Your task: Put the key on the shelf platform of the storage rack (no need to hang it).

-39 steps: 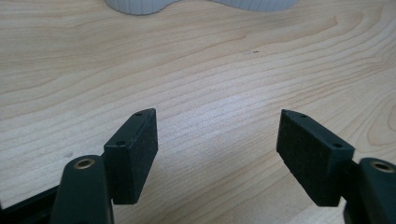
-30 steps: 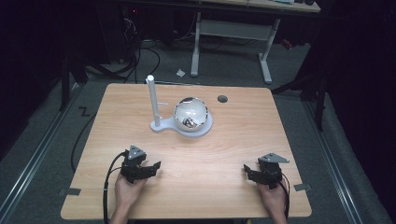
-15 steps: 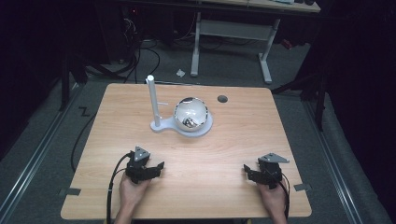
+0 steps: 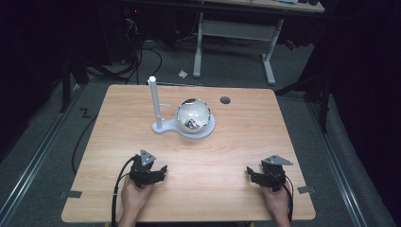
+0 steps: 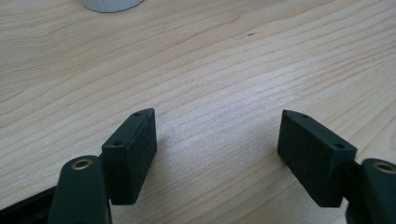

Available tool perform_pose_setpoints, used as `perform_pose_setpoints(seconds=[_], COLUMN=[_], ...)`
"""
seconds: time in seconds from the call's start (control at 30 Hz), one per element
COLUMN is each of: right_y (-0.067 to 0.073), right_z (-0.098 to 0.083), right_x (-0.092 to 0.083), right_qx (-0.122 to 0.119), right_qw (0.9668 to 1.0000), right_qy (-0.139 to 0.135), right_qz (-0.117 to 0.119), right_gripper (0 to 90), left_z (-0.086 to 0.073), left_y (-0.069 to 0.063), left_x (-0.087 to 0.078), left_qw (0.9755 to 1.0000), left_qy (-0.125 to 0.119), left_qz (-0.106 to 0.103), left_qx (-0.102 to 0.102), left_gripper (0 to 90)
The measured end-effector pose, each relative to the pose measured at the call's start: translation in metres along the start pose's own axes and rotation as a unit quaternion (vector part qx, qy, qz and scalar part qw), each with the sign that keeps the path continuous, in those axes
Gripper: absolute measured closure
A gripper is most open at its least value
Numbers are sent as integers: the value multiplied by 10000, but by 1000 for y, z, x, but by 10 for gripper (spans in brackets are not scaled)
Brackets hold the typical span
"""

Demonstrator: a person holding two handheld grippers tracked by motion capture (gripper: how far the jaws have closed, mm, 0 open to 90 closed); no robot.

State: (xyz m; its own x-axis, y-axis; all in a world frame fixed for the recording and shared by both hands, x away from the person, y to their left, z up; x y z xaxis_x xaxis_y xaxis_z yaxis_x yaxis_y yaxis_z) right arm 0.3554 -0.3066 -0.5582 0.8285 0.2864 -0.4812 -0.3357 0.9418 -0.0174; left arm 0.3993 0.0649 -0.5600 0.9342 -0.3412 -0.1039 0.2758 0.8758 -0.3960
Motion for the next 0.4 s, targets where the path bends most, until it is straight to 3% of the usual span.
perform_pose_setpoints(seconds=[0.4], right_y=[0], right_z=[0], right_x=[1], right_qx=[24], right_qw=[10000], right_qy=[-2], right_qz=[-31], right_gripper=[307], left_z=[0], left_y=[0], left_x=[-1], left_qw=[10000], left_qy=[0], left_qz=[-5], left_qx=[-15], left_gripper=[290])
Point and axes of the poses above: each handheld gripper's, and its own axes: x roughly forward along the jaws, z roughly out of its top, y roughly to its left, the point moved 4 cm from there along x, roughly forward along the jaws, and after that the axes turned 15 degrees about -y, right-handed, at the moved point
